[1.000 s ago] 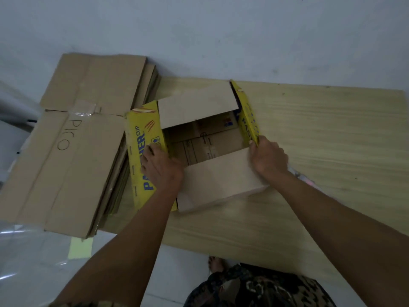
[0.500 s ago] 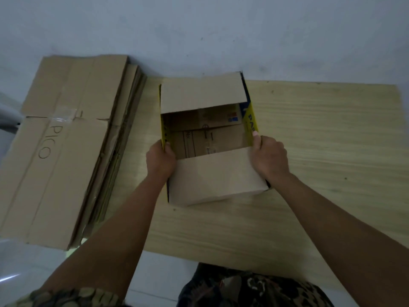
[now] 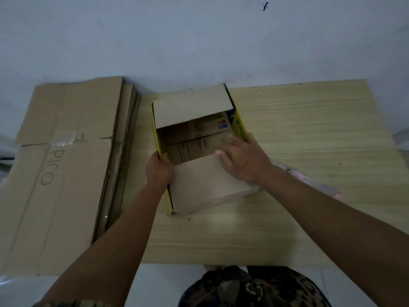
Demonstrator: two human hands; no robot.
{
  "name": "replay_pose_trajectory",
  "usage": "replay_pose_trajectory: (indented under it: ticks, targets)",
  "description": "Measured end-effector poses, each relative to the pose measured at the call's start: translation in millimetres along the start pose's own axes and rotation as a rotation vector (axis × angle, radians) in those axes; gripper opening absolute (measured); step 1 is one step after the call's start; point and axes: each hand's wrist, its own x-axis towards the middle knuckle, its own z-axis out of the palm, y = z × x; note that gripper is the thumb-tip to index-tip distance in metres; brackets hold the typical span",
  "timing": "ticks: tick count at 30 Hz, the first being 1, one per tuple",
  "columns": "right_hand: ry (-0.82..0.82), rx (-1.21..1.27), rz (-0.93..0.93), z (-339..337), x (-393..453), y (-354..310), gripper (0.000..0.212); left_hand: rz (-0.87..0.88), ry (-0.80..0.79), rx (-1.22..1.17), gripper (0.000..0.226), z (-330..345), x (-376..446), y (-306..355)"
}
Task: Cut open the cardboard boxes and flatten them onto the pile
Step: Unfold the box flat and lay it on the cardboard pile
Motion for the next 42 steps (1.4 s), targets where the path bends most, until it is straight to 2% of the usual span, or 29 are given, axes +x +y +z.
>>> replay_pose_trajectory:
  ticks: [1,2,7,9,11,15,17,19,20,22,24,26,28,30,31,34,35,37,39,42]
  targets:
    - [-0.066,-0.001,0.011,-1,0,-7,0.069,-0.024,-0.015,-0.024,0.027,-3,0,1]
    - [-0.06,-0.006,0.019,-3,-1,-13,0.069,-0.053,-0.032,-0.055,0.025,-5,1,3]
    - [0.407,0.095,0.031,-24,-20,-22,0.052,-0.273,-0.184,-0.252,0.028,-16,13,22]
    - [0.506,0.1,0.054,-41,-34,-26,0.052,-0.309,-0.254,-0.264,0.021,-26,19,26]
    - [0.349,0.068,0.125,-59,-48,-36,0.062,-0.284,-0.317,-0.214,0.023,-33,22,25]
    - [-0.173,0.045,0.278,-95,-71,-59,0.058,-0.183,-0.347,-0.12,0.021,-37,23,19]
    - [-0.399,0.039,0.334,-97,-79,-68,0.065,-0.118,-0.328,-0.01,0.03,-34,23,16]
    - [-0.559,0.135,0.351,-86,-85,-77,0.081,-0.029,-0.297,0.143,0.037,-31,21,12]
    - [-0.583,0.203,0.35,-75,-87,-81,0.087,0.019,-0.277,0.22,0.037,-30,17,11]
    - [-0.554,0.244,0.288,-51,-87,-89,0.088,0.109,-0.256,0.336,0.046,-26,12,6]
    - [-0.497,0.16,0.206,-24,-86,-93,0.087,0.225,-0.214,0.4,0.066,-23,4,-4]
    - [-0.412,0.018,0.133,0,-85,-92,0.079,0.37,-0.145,0.473,0.079,-20,-1,-14]
    - [-0.295,-0.038,0.074,19,-87,-88,0.069,0.52,-0.058,0.561,0.083,-18,0,-15]
    - [-0.198,-0.036,0.037,31,-89,-84,0.064,0.713,0.014,0.587,0.077,-17,10,-9]
    - [-0.154,-0.047,0.026,36,-90,-82,0.062,0.84,0.022,0.578,0.067,-14,18,-6]
    - [0.01,-0.067,-0.014,52,-89,-79,0.054,1.177,-0.112,0.525,0.026,-2,38,8]
    - [0.062,-0.057,-0.024,57,-88,-78,0.052,1.209,-0.17,0.547,0.026,2,42,13]
    - [0.143,-0.015,-0.044,61,-87,-74,0.05,1.154,-0.219,0.61,0.048,9,51,26]
    - [0.215,-0.01,-0.059,62,-89,-68,0.045,1.108,-0.144,0.686,0.066,16,58,39]
    - [0.282,0.006,-0.09,63,-93,-58,0.04,1.13,0.034,0.751,0.077,17,70,65]
